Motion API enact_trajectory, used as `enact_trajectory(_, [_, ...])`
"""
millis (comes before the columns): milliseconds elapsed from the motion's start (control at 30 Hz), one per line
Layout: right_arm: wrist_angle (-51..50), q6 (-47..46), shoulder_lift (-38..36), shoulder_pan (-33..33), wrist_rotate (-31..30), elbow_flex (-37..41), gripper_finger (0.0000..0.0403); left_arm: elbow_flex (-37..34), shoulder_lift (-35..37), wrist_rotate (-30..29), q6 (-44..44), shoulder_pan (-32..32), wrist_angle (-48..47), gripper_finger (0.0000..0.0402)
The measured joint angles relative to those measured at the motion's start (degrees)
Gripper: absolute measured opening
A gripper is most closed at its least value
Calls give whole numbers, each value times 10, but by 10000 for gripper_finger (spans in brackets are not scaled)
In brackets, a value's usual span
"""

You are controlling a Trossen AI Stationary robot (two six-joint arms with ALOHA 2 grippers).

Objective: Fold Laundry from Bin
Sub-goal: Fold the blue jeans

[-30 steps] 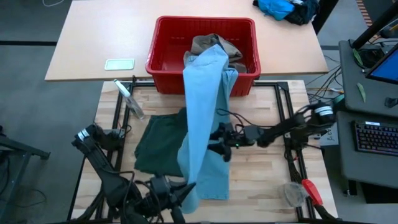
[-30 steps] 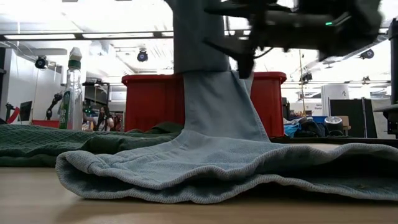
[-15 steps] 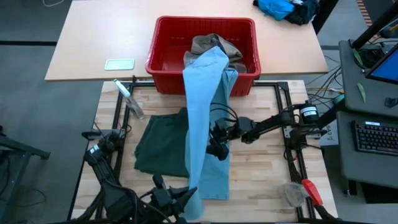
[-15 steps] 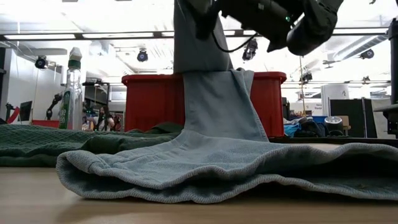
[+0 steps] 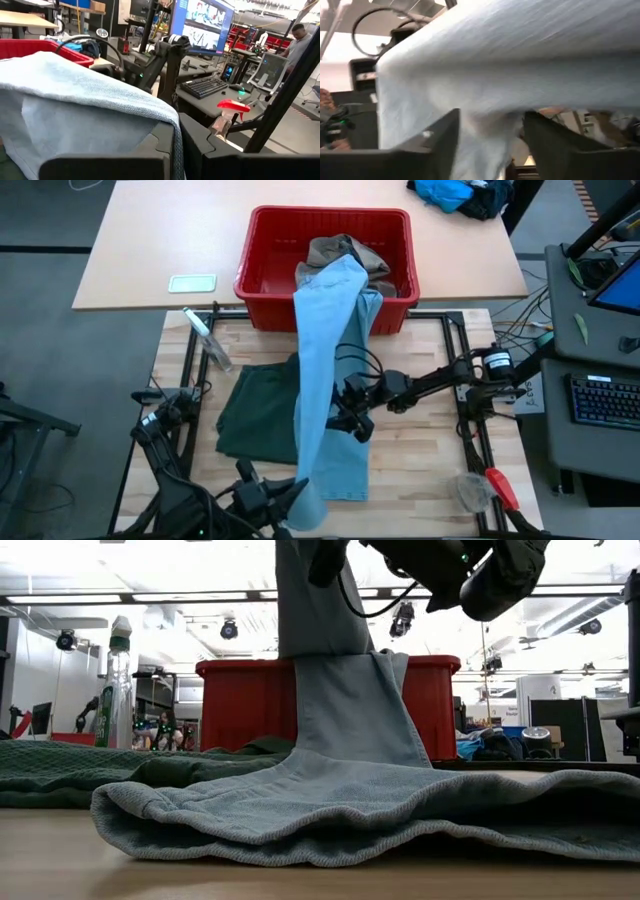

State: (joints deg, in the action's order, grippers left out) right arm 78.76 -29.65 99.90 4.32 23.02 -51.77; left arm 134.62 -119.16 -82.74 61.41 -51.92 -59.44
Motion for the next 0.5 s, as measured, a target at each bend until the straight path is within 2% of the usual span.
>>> enact_trajectory(167, [2, 9, -3, 29, 6, 8, 42, 4, 6, 2, -20, -5, -6, 0])
enact_trajectory(200, [1, 15, -7, 37, 11, 12, 26, 4, 8, 6, -20, -5, -10, 0])
enact_trajectory(400, [-15, 37, -47, 78, 11, 51, 9, 4, 10, 7, -17, -9, -12, 0])
enact_trajectory(500, [-69, 35, -59, 96, -27, 67, 9, 4, 12, 7, -16, -10, -9, 0])
